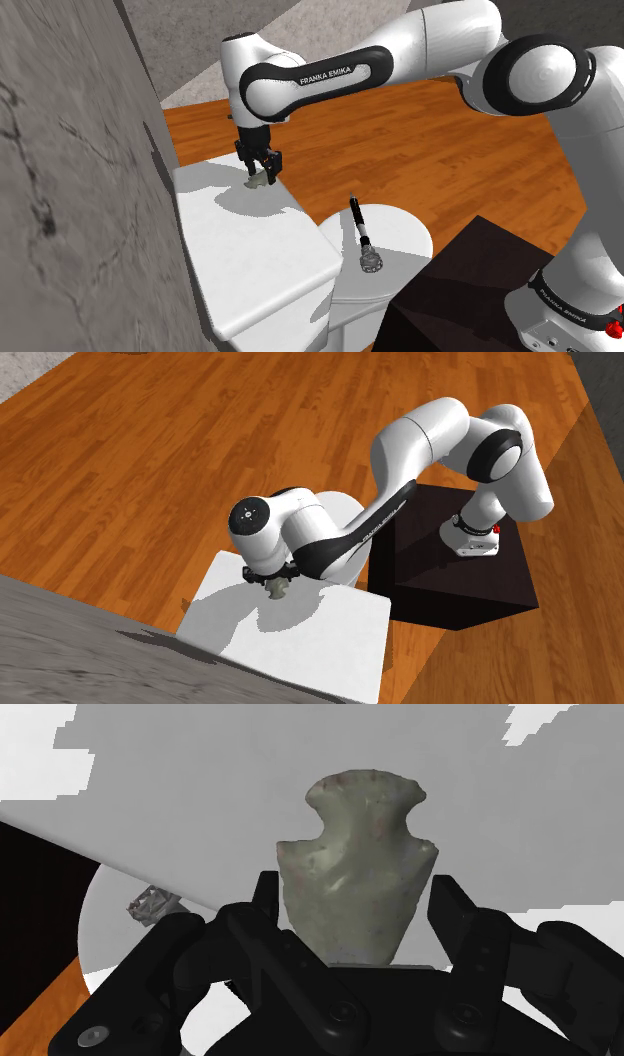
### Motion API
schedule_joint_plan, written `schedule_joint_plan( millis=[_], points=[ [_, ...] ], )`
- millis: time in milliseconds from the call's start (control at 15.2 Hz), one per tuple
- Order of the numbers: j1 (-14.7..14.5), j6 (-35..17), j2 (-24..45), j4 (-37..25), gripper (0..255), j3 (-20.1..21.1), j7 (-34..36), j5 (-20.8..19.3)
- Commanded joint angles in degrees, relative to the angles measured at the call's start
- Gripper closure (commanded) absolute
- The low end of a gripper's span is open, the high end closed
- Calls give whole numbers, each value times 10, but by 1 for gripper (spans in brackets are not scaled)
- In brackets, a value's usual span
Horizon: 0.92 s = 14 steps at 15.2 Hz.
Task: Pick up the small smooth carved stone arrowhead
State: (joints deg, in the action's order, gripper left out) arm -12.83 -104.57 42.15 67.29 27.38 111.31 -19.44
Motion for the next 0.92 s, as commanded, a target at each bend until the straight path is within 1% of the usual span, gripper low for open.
schedule_joint_plan(
  millis=[0, 66, 330, 858],
  points=[
    [0, 0, 1, 0, 255, 0, 0, 0],
    [0, 0, 0, 1, 255, 0, 0, 0],
    [-4, 27, -4, -23, 255, 2, -4, 3],
    [-16, 89, -4, -89, 255, 3, -11, 6]
  ],
)
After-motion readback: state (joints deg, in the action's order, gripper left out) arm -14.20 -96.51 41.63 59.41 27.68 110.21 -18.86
